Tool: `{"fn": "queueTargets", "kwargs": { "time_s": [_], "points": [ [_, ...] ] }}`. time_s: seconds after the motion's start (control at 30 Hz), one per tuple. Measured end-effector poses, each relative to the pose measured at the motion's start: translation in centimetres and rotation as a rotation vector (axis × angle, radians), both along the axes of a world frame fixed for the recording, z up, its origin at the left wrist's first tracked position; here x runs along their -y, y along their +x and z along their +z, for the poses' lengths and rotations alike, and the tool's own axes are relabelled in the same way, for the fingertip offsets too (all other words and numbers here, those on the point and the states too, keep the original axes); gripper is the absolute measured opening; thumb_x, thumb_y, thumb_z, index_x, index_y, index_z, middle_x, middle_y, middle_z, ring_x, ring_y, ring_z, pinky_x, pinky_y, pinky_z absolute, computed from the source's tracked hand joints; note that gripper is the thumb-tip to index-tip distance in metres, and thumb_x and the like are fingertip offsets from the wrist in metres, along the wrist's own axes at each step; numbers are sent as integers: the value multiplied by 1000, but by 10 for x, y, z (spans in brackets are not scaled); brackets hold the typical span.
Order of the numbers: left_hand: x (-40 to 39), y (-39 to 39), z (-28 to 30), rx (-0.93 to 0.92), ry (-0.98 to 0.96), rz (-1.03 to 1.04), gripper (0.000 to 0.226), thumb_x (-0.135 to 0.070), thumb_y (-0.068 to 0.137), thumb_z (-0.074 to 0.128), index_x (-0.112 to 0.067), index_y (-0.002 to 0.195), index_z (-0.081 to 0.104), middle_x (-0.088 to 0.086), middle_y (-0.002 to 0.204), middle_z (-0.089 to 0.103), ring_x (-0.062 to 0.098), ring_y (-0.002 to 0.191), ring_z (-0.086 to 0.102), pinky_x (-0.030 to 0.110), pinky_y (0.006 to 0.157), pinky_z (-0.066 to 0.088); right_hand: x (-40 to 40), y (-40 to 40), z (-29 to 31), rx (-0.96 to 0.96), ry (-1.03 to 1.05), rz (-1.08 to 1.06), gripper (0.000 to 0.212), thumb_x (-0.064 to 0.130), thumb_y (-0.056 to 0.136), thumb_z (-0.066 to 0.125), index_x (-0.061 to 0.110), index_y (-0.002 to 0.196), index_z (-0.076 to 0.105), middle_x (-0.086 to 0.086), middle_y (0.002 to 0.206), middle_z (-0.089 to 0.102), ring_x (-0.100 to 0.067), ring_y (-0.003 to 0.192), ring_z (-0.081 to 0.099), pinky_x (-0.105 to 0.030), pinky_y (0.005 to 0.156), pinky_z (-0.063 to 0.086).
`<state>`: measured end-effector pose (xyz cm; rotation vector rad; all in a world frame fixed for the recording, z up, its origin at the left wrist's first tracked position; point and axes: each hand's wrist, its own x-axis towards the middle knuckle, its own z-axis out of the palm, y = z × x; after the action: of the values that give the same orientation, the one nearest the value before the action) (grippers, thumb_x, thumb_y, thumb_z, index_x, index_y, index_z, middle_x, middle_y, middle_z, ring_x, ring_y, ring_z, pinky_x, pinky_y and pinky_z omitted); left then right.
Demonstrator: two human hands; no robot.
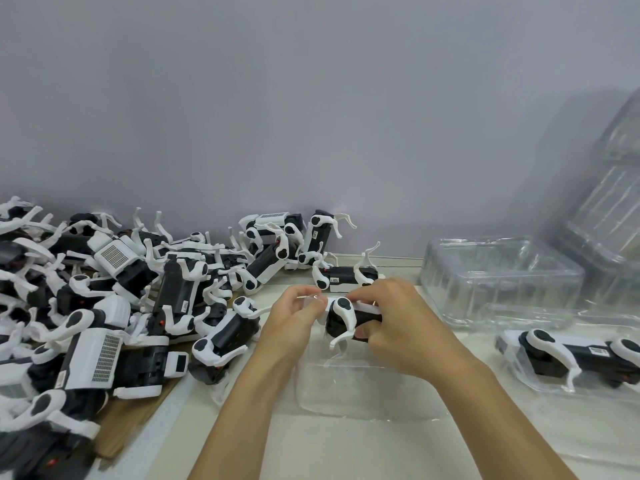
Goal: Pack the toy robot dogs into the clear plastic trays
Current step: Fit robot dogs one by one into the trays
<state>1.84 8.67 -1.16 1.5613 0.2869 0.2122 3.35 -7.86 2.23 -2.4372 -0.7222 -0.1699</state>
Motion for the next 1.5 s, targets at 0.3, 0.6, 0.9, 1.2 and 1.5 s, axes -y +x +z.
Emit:
{"fn": "queueTargets", "kwargs": {
  "time_s": [0.3, 0.6, 0.9, 1.2, 1.5],
  "points": [
    [-3, 0, 3, -46, -30, -20, 10, -20, 92, 67, -24, 101, 69, 1, 106, 69, 26, 111, 64, 52, 107, 44, 0, -5, 3, 22, -36, -10, 20, 12, 81, 65, 30, 89, 68, 6, 78, 61, -17, 91, 45, -32, 90, 34],
    [-1, -1, 1, -48, 78, 3, 24, -7, 90, 64, -27, 101, 69, -5, 107, 71, 17, 107, 65, 37, 103, 47, -1, -6, 1, -27, -64, 0, 18, 1, 77, 61, 17, 68, 58, 1, 69, 54, -22, 87, 43, -30, 73, 30],
    [-3, -2, 7, -95, 26, -21, 25, -4, 88, 65, -25, 101, 68, -2, 109, 71, 17, 107, 65, 37, 104, 46, -2, -3, 2, -117, -62, -21, 27, 6, 79, 61, 31, 72, 58, -4, 88, 57, -32, 96, 48, -35, 81, 43],
    [3, 0, 13, -154, 205, 12, 34, 0, 80, 67, -29, 99, 64, -7, 107, 67, 5, 89, 62, 21, 66, 42, -2, -6, 2, -103, -83, -71, 51, 4, 81, 65, 30, 125, 61, 2, 117, 59, -18, 111, 53, -31, 85, 49],
    [1, 1, 10, -172, 158, 39, 38, 5, 77, 67, -29, 95, 67, -2, 106, 69, 15, 99, 64, 28, 78, 47, -2, -5, 3, -102, -64, -63, 37, 8, 79, 70, 31, 108, 66, 5, 107, 62, -16, 103, 56, -32, 80, 51]
  ]
}}
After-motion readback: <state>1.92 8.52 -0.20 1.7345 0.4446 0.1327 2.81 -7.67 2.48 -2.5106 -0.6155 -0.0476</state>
